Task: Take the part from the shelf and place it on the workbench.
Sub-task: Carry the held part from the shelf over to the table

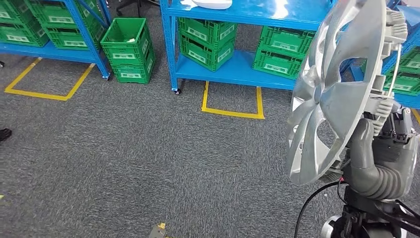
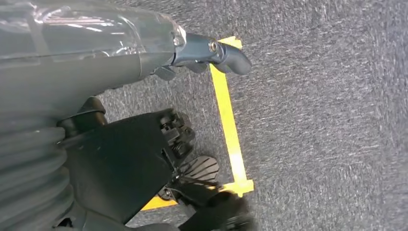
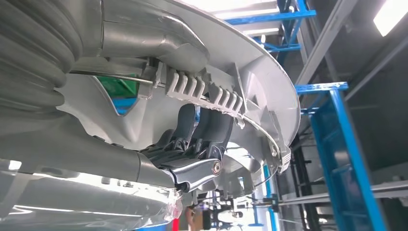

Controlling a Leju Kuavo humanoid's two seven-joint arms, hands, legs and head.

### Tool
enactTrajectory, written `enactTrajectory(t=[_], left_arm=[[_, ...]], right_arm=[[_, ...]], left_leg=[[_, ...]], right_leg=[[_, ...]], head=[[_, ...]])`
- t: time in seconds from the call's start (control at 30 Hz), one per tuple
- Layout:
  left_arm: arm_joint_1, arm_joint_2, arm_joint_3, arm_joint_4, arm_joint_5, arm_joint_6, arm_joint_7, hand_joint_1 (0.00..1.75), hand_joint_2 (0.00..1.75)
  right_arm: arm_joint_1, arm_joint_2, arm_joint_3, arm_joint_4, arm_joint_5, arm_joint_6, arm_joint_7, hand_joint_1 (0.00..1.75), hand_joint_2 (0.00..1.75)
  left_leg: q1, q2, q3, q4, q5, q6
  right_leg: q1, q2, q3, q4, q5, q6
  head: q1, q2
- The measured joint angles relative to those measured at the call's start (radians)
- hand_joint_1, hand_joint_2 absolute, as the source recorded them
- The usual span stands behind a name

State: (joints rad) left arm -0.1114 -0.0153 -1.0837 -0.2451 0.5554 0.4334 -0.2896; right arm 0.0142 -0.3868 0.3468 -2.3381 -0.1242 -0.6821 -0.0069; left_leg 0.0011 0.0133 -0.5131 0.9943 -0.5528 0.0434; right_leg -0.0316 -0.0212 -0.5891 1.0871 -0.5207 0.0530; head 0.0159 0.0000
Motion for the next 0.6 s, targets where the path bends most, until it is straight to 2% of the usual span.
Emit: enactTrajectory(t=[0.07,0.1,0.13,0.17,0.23,0.27,0.33,0.37,0.4,0.43,0.47,0.5,0.53,0.57,0.6], left_arm=[[0.001,-0.002,-0.012,0.0,-0.008,-0.001,0.006,0.0,1.75],[0.001,-0.003,-0.019,0.0,-0.012,-0.001,0.01,0.0,1.75],[0.002,-0.004,-0.025,0.0,-0.014,-0.002,0.012,0.0,1.75],[0.002,-0.005,-0.028,0.0,-0.015,-0.002,0.013,0.0,1.75],[0.001,-0.007,-0.034,0.0,-0.019,-0.001,0.015,0.0,1.75],[0.0,-0.007,-0.037,0.0,-0.023,-0.001,0.016,0.0,1.75],[-0.005,-0.009,-0.045,-0.001,-0.03,0.001,0.019,0.0,1.75],[-0.008,-0.009,-0.049,-0.001,-0.033,0.001,0.021,0.0,1.75],[-0.011,-0.01,-0.052,-0.001,-0.035,0.002,0.022,0.0,1.75],[-0.014,-0.01,-0.055,-0.001,-0.036,0.003,0.025,0.0,1.75],[-0.013,-0.009,-0.057,-0.001,-0.036,0.003,0.027,0.0,1.75],[-0.011,-0.008,-0.059,-0.001,-0.037,0.004,0.029,0.0,1.75],[-0.008,-0.007,-0.062,0.0,-0.037,0.004,0.031,0.0,1.75],[-0.006,-0.006,-0.064,0.0,-0.036,0.005,0.032,0.0,1.75],[-0.004,-0.005,-0.066,0.0,-0.036,0.006,0.032,0.0,1.75]], right_arm=[[-0.002,0.0,0.007,0.003,-0.003,0.0,-0.001,1.75,1.75],[-0.003,0.0,0.012,0.004,-0.005,0.0,-0.002,1.75,1.75],[-0.003,0.0,0.016,0.006,-0.005,0.0,-0.002,1.75,1.75],[-0.003,0.0,0.019,0.006,-0.005,0.0,-0.003,1.75,1.75],[-0.002,0.0,0.023,0.009,-0.007,0.0,-0.006,1.75,1.75],[-0.002,0.0,0.023,0.01,-0.008,0.0,-0.007,1.75,1.75],[-0.005,0.0,0.025,0.011,-0.011,0.0,-0.01,1.75,1.75],[-0.007,0.0,0.026,0.011,-0.012,0.0,-0.011,1.75,1.75],[-0.009,0.0,0.027,0.011,-0.013,0.0,-0.011,1.75,1.75],[-0.011,0.0,0.028,0.011,-0.013,0.0,-0.012,1.75,1.75],[-0.013,0.0,0.029,0.011,-0.014,0.0,-0.013,1.75,1.75],[-0.013,0.001,0.03,0.011,-0.015,0.0,-0.013,1.75,1.75],[-0.014,0.001,0.031,0.012,-0.017,0.0,-0.013,1.75,1.75],[-0.015,0.001,0.033,0.012,-0.02,0.0,-0.013,1.75,1.75],[-0.015,0.001,0.034,0.012,-0.022,0.0,-0.013,1.75,1.75]], left_leg=[[-0.005,-0.003,0.025,0.0,-0.018,0.001],[-0.008,-0.005,0.042,0.001,-0.031,0.0],[-0.01,-0.008,0.06,0.001,-0.044,-0.003],[-0.011,-0.009,0.073,0.001,-0.057,-0.006],[-0.01,-0.011,0.093,-0.005,-0.08,-0.017],[-0.008,-0.012,0.103,-0.009,-0.087,-0.025],[-0.003,-0.014,0.109,0.007,-0.074,-0.042],[-0.002,-0.015,0.093,0.051,-0.049,-0.049],[-0.002,-0.016,0.056,0.115,-0.021,-0.055],[-0.001,-0.017,0.006,0.188,-0.004,-0.059],[0.0,-0.017,-0.047,0.251,-0.009,-0.062],[0.001,-0.016,-0.096,0.29,-0.043,-0.065],[0.002,-0.016,-0.138,0.304,-0.094,-0.068],[0.003,-0.015,-0.17,0.295,-0.143,-0.071],[0.004,-0.014,-0.194,0.269,-0.172,-0.074]], right_leg=[[0.003,0.012,-0.091,0.125,-0.04,-0.008],[0.004,0.015,-0.126,0.154,-0.045,-0.015],[0.005,0.017,-0.132,0.122,-0.018,-0.021],[0.007,0.019,-0.121,0.06,0.03,-0.026],[0.015,0.021,-0.101,-0.026,0.09,-0.033],[0.02,0.021,-0.095,-0.041,0.097,-0.037],[0.025,0.021,-0.069,-0.054,0.073,-0.048],[0.023,0.02,-0.049,-0.065,0.064,-0.054],[0.021,0.019,-0.026,-0.077,0.054,-0.059],[0.018,0.018,-0.001,-0.089,0.044,-0.062],[0.017,0.016,0.023,-0.099,0.031,-0.064],[0.015,0.015,0.049,-0.107,0.02,-0.065],[0.013,0.016,0.076,-0.113,0.007,-0.065],[0.011,0.017,0.105,-0.118,-0.009,-0.064],[0.008,0.018,0.133,-0.121,-0.026,-0.062]], head=[[0.005,0.0],[0.008,0.0],[0.009,0.0],[0.009,0.0],[0.005,0.0],[0.003,0.0],[0.003,0.0],[0.003,0.0],[0.001,0.0],[-0.002,0.0],[-0.005,0.0],[-0.008,0.0],[-0.01,0.0],[-0.012,0.0],[-0.014,0.0]])
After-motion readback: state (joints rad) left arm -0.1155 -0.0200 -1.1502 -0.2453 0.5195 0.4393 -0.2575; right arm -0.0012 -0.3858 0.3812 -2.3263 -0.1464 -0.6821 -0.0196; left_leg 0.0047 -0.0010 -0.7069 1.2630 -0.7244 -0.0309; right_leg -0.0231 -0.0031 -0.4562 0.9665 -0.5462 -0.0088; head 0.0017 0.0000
